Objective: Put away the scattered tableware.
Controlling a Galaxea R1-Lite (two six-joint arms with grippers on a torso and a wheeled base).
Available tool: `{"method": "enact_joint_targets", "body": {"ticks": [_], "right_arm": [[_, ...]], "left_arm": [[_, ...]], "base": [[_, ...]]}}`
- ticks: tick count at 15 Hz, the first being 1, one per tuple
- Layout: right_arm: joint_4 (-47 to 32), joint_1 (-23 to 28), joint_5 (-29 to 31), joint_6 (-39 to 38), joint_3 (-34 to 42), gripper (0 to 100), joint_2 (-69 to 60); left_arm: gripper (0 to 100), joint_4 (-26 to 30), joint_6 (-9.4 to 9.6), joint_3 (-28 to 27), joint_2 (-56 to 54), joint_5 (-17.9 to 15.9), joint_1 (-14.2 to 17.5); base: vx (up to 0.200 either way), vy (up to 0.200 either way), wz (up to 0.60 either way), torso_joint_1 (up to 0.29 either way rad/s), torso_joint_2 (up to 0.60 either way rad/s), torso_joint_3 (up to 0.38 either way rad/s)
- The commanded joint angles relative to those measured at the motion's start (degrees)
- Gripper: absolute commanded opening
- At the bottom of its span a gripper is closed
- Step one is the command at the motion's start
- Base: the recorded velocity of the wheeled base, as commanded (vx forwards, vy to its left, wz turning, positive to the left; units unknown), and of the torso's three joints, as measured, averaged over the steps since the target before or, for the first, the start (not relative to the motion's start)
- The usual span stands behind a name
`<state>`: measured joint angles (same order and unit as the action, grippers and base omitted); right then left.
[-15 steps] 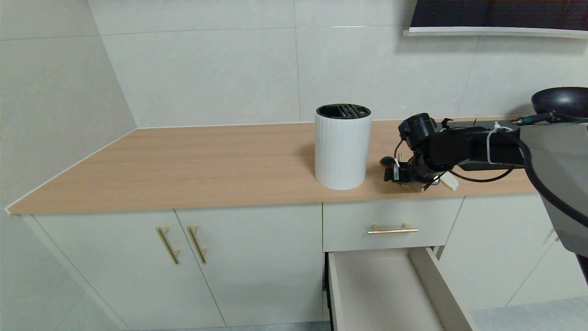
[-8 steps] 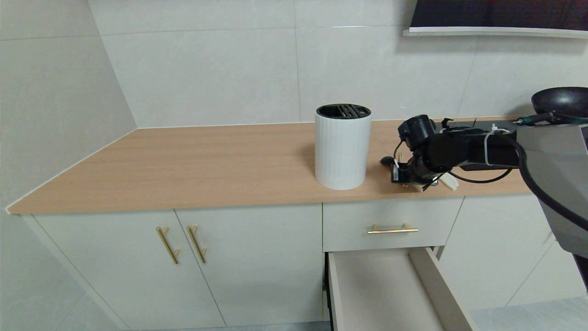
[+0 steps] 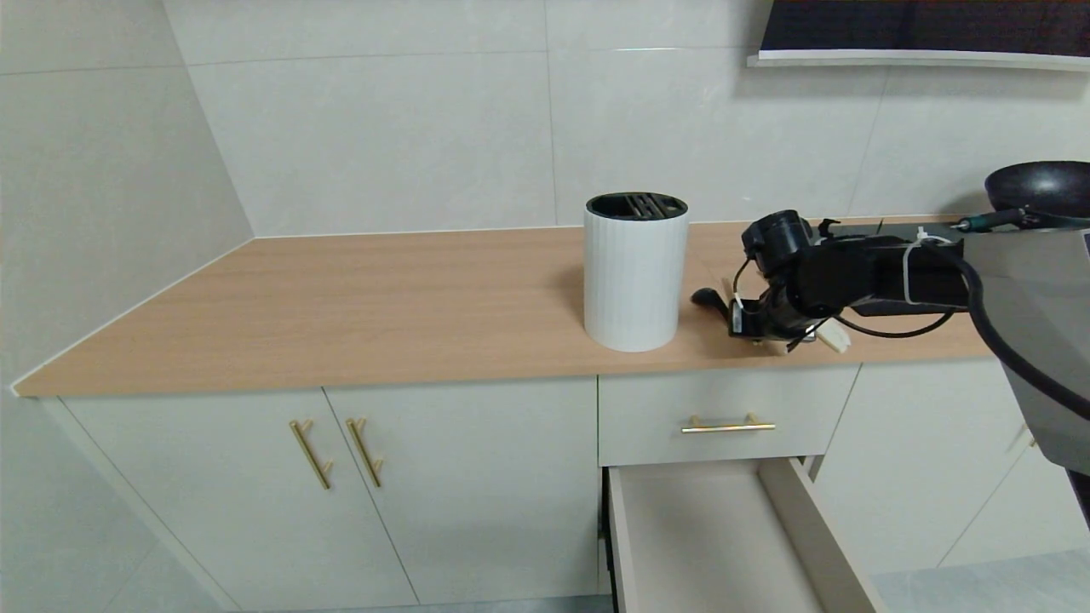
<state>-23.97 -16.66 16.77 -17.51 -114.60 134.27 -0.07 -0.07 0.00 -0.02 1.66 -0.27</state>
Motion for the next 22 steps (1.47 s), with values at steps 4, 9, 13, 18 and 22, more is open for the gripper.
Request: {"method": "enact_joint_targets", "body": {"ticks": [4,9,13,18,22], "right_arm": [[-1.4,0.8,-0.5,-2.5,6.8,0,-9.9],[3.2,-1.3,-9.3,-2.5,37.2,0,-36.0],[5.6,-3.3,-15.9,0.5,52.5,0,-52.7],[8.3,-4.6,-21.1,7.9,59.0,0,-54.0],[8.5,-5.0,-21.2,9.5,60.5,0,-53.5]], "left_arm": [[100,0.0,-0.01,0.0,0.0,0.0,0.0],[100,0.0,-0.01,0.0,0.0,0.0,0.0],[100,0.0,-0.01,0.0,0.0,0.0,0.0],[100,0.0,-0.10,0.0,0.0,0.0,0.0],[100,0.0,-0.10,0.0,0.0,0.0,0.0]], "base": [[0.000,0.000,0.00,0.000,0.00,0.000],[0.000,0.000,0.00,0.000,0.00,0.000],[0.000,0.000,0.00,0.000,0.00,0.000],[0.000,0.000,0.00,0.000,0.00,0.000],[0.000,0.000,0.00,0.000,0.00,0.000]]}}
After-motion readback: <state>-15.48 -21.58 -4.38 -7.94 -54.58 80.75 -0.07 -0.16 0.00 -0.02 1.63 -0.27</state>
